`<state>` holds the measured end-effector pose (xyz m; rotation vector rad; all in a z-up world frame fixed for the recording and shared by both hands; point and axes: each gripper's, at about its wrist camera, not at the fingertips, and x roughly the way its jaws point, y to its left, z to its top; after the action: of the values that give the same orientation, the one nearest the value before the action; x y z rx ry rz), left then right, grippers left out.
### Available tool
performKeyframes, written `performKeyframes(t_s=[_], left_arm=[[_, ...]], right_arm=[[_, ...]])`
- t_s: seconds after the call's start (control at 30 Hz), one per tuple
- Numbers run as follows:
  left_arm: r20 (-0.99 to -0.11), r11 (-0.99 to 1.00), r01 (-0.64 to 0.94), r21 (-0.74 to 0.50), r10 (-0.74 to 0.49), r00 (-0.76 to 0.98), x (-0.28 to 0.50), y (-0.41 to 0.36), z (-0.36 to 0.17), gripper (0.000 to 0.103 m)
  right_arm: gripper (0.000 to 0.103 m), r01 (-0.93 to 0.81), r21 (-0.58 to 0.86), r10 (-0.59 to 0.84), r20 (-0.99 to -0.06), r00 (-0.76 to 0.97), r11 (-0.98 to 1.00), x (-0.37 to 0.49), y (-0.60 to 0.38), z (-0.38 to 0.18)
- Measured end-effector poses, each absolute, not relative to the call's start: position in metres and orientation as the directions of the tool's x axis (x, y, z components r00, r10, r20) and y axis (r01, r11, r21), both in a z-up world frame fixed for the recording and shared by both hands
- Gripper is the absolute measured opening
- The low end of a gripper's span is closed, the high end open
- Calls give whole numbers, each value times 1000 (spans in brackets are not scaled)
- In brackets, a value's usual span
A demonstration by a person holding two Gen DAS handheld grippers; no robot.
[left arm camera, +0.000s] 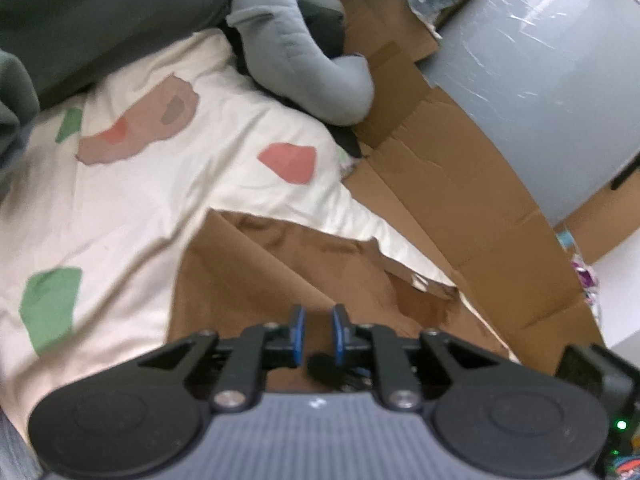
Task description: Fold clothes
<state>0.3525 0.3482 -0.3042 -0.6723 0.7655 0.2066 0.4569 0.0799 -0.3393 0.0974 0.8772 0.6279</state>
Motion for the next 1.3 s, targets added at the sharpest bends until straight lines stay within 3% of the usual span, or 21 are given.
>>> performKeyframes(t_s=[0.17,0.53,0.67,0.9,1.03,1.1,1.17,1.23,1.3], left_arm=[[-727,816,-432,-383,23,687,365,362,-303,42],[-776,824,-492,-281,106,622,416,396,-320,49],[-807,842,-478,-249,92,583,437,404,-335,60],[-841,835,-499,-232,87,535,450,418,-354,59],[-853,823,-523,-223,95,514,453,419,-361,54],[-853,819,-530,-221,102,512,454,416,-360,49],[-854,831,-512,-217,92,512,458,412,-359,30],[-860,848,-489,-206,81,503,463,406,-359,19],[-863,863,-474,-175,97,496,466,400,-358,17]], right_arm=[[1,-478,328,551,-694,463,815,463,71,-339],[1,-451,341,532,-738,414,825,482,52,-339],[1,-409,365,524,-749,406,837,487,47,-354],[1,-349,407,527,-750,399,844,483,36,-371],[1,-324,410,517,-753,408,853,485,28,-373],[1,-298,414,507,-757,413,860,486,22,-375],[1,-270,422,500,-761,413,865,487,17,-378],[1,-247,429,495,-766,410,869,487,11,-381],[1,-242,433,495,-770,402,869,486,8,-384]])
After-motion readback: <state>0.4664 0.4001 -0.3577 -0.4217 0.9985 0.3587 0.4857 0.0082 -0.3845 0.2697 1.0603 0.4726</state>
